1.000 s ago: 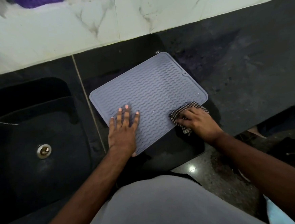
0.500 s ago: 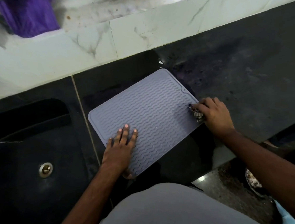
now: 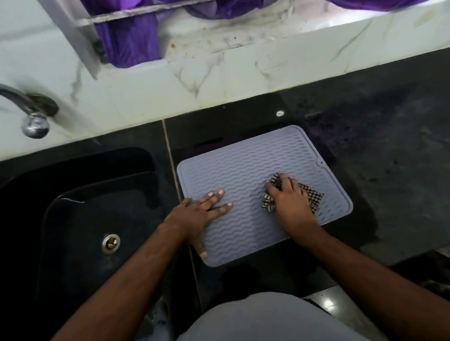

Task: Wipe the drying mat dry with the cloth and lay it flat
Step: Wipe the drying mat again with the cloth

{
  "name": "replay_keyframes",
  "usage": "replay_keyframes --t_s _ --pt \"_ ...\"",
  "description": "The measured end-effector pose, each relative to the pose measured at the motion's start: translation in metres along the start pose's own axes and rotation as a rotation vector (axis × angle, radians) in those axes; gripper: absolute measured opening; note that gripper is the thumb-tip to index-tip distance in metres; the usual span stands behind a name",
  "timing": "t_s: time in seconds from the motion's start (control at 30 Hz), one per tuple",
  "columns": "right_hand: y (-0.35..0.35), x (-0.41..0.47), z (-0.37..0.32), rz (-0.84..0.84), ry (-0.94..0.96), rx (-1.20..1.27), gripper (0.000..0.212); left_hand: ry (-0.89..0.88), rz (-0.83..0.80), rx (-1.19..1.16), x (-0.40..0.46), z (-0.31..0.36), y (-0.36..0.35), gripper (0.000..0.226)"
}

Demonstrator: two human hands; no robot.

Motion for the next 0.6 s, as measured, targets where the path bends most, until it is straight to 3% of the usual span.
replay_keyframes --t_s 0.13,0.2,0.3,0.37,0.5,0.6 --pt "0.001 -0.007 -0.003 0.037 -0.015 -0.015 0.066 0.013 0.109 -0.017 -0.012 -0.011 -0.002 0.122" --pt "0.01 -0.01 -0.01 0.014 -0.013 0.035 0.069 0.026 0.258 -0.107 -0.028 -0.007 -0.003 0.104" --pt "0.042 -0.014 -0.045 0.052 0.085 0.25 0.071 0.228 0.522 -0.336 -0.062 -0.014 -0.013 0.079" --pt "0.067 -0.015 -0.079 0.117 0.204 0.395 0.066 0.41 0.591 -0.363 -0.079 -0.027 -0.027 0.062" --pt "0.1 0.003 -0.142 0.103 0.266 0.562 0.051 0.587 0.683 -0.412 -0.105 -0.048 -0.032 0.047" --pt "0.112 0.027 -0.184 0.1 0.319 0.608 0.043 0.629 0.705 -0.46 -0.111 -0.054 -0.031 0.049"
Point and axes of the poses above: each hand's wrist, its own x-axis towards the middle knuckle, its own y-axis out of the back of the hand, z = x × y, the point moved 8 cm from there along x, towards the middle knuckle, and after that the axes turned 7 degrees about -y, right-handed, at the moved point
